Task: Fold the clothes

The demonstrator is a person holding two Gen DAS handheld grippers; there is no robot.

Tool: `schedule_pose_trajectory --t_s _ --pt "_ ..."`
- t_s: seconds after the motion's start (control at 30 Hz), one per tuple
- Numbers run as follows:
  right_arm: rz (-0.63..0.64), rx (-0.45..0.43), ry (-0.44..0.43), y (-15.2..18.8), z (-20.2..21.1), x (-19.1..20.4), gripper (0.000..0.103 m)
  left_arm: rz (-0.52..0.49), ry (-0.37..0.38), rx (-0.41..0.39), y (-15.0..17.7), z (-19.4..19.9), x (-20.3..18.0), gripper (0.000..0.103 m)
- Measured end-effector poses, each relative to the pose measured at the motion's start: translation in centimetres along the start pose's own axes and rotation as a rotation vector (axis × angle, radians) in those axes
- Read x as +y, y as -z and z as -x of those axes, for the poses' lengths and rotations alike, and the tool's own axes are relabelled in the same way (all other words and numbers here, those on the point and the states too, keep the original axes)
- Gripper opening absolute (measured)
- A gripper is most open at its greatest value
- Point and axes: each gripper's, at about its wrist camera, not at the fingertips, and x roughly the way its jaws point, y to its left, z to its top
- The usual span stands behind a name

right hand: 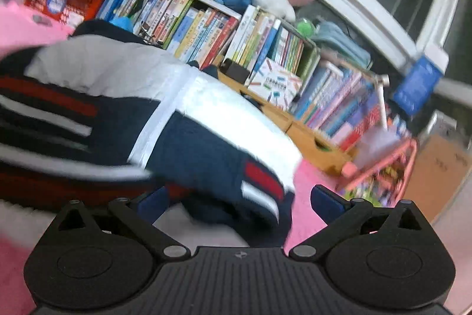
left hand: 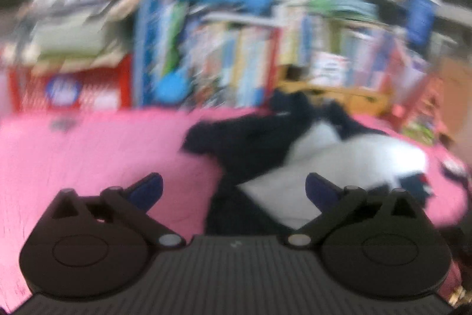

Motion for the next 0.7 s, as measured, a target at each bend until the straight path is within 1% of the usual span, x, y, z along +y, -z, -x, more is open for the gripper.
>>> schedule_pose_trajectory --t_s 0.03,0.07,0.1,0.13,0.17,0.23,0.3,0.33,0.4,0.47,0.53,0.67,0.7 --pt "-0.010 -0.011 0.027 -0.4 -0.6 0.0 0.102 -0.038 0.021 0.001 0.1 0.3 -1.1 0.103" --pt "-0.047 -0.034 0.050 -1.1 -0.7 -0.3 0.101 -0.059 0.050 0.014 0.2 0.2 -2.1 0.103" --pt "-0.102 -0.080 0.063 -2.1 -0.3 -0.4 0.101 -0.075 0.080 0.031 0.5 0.0 -3.0 0.103" --pt "-0.164 -0.156 0.062 -2.8 0.6 -1.0 0.101 -0.091 0.110 0.048 0.7 -0.3 -3.9 0.103" --pt "-0.228 -0.232 0.061 -3.4 1.5 -1.7 0.102 -0.105 0.127 0.059 0.7 -0.5 -4.5 0.103" --pt "-0.353 -0.372 0.050 -4.0 3.6 -3.6 0.103 -0.124 0.135 0.073 0.7 -1.3 -5.6 0.103" --pt "-0.444 -0.412 0.023 -4.3 4.6 -5.3 0.103 -0.146 0.147 0.084 0.9 -2.2 -6.8 0.103" --pt "-0.481 -0.410 0.006 -4.2 4.8 -6.1 0.103 -0.170 0.135 0.087 1.2 -2.6 -7.4 0.103" --pt "-0.498 -0.390 -0.014 -3.8 4.7 -6.9 0.103 -0.227 0.101 0.093 2.1 -3.2 -8.6 0.103" --pt "-0.443 -0.353 -0.021 -3.1 4.8 -6.4 0.103 -0.279 0.073 0.107 3.0 -3.7 -9.2 0.103" --pt "-0.386 -0.315 -0.034 -2.2 5.0 -5.9 0.103 -0.282 0.051 0.128 3.5 -4.1 -8.7 0.103" --pt "-0.220 -0.232 -0.149 0.4 5.5 -3.4 0.103 -0.263 -0.001 0.163 4.1 -4.6 -7.4 0.103" --pt "-0.172 -0.210 -0.140 0.7 5.4 -2.4 0.103 -0.265 -0.021 0.172 4.3 -4.6 -7.1 0.103"
